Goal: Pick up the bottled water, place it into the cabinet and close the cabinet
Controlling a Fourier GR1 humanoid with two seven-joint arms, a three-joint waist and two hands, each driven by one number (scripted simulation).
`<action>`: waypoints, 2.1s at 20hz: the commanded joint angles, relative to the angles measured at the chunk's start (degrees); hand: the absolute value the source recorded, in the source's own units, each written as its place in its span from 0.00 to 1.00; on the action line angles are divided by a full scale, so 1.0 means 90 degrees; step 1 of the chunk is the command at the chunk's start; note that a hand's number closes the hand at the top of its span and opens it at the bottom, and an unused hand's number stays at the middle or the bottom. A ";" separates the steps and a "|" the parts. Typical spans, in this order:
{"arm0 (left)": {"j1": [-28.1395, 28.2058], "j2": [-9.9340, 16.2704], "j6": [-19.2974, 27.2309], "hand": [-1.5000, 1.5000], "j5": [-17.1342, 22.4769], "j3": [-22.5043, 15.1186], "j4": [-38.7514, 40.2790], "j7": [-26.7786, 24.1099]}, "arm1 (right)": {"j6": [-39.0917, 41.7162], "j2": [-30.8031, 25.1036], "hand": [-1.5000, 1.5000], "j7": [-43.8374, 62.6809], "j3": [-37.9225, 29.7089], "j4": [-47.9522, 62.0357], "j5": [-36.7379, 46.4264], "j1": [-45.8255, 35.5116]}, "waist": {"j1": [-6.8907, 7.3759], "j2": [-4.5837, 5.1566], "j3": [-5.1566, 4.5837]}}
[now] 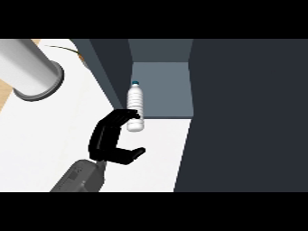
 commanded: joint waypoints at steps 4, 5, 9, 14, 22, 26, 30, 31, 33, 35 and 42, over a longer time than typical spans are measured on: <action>0.1443 0.0827 -0.0250 0.00 0.0008 -0.0234 -0.1760 0.0149 | -0.0097 -0.0006 1.00 0.0563 0.0748 -0.1648 0.0404 0.0468 | 0.0051 -0.0004 -0.0007; 0.1615 0.1034 -0.0350 0.00 0.0122 -0.0104 -0.1954 0.0135 | -0.0368 0.0079 1.00 0.0691 0.1030 -0.1773 0.0363 0.0406 | 0.0078 -0.0001 -0.0012; 0.2366 0.1860 -0.0415 0.00 0.0188 0.0222 -0.2720 0.0105 | -0.0361 0.0032 1.00 0.0678 0.1540 -0.1762 0.0382 0.0293 | 0.0113 -0.0022 -0.0010; 0.3001 0.2411 -0.0275 0.00 0.0124 0.0658 -0.3125 -0.0089 | -0.0860 0.0091 1.00 0.0910 0.2550 -0.1884 0.0708 -0.0067 | 0.0112 -0.0010 -0.0024; 0.3405 0.3065 -0.0472 0.00 0.0276 0.1100 -0.3923 0.0005 | -0.1672 0.0359 1.00 0.1045 0.4299 -0.1502 0.1588 -0.1357 | 0.0083 -0.0027 -0.0033; 0.3665 0.3468 -0.0722 0.00 0.0489 0.1366 -0.4157 0.0107 | -0.2104 0.0458 1.00 0.1265 0.5117 -0.1088 0.1806 -0.2240 | 0.0125 -0.0054 -0.0049; 0.3996 0.3550 -0.0807 0.00 0.0714 0.1501 -0.4392 0.0131 | -0.2782 0.0863 1.00 0.1382 0.5903 -0.0555 0.2250 -0.3147 | 0.0140 -0.0077 -0.0052; 0.4101 0.3516 -0.0827 0.00 0.0599 0.1361 -0.4544 0.0099 | -0.3014 0.1046 1.00 0.1516 0.6169 -0.0323 0.2370 -0.3475 | 0.0169 -0.0062 -0.0050; 0.4043 0.3648 -0.0781 0.00 0.0707 0.1533 -0.4644 0.0251 | -0.3561 0.1518 1.00 0.1621 0.6626 -0.0085 0.2778 -0.3874 | 0.0100 -0.0068 -0.0047; 0.3964 0.3917 -0.0832 0.00 0.1019 0.1717 -0.4936 0.0644 | -0.3839 0.2019 1.00 0.1790 0.6932 0.0694 0.3254 -0.4602 | 0.0153 -0.0019 -0.0038; 0.4469 0.3994 -0.0857 0.00 0.1011 0.1903 -0.5545 0.0618 | -0.5986 0.2867 1.00 0.1764 0.7447 0.2462 0.3226 -0.6549 | 0.0322 0.0052 -0.0018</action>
